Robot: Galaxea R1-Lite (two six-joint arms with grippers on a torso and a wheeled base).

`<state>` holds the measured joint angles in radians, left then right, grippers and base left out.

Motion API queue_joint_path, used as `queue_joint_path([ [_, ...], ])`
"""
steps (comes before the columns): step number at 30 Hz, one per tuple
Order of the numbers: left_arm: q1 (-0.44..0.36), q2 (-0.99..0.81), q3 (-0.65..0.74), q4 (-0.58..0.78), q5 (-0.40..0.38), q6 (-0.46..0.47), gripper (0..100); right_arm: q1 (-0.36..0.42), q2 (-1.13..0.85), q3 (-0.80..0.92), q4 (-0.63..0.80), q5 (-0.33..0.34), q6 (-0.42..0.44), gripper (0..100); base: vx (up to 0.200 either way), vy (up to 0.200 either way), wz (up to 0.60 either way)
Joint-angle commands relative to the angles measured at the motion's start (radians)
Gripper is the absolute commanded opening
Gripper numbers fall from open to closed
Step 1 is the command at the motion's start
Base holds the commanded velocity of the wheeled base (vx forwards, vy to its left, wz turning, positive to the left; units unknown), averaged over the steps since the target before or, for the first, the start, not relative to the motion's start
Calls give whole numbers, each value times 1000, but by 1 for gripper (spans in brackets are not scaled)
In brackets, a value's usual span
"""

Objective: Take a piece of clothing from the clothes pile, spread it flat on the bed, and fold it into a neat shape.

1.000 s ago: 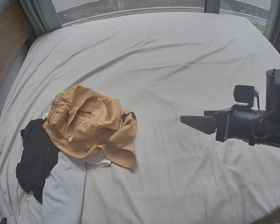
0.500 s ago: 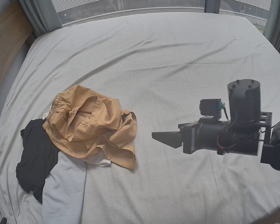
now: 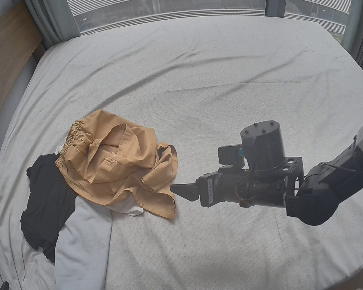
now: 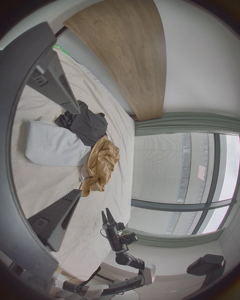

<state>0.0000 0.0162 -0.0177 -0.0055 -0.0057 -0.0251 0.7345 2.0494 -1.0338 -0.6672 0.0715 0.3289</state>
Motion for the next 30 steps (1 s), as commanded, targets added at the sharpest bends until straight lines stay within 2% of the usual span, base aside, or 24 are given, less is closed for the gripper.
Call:
queue_joint_path([
  [1,0,-16,18,-1,0,1,100,5,89,-40,0,1,1,100,0,0,0],
  [11,0,-16,18,-1,0,1,100,14,232,-140,-35,-6,7,100,0,0,0],
  [30,0,-16,18,-1,0,1,100,29,379,-264,-57,-33,12,100,0,0,0],
])
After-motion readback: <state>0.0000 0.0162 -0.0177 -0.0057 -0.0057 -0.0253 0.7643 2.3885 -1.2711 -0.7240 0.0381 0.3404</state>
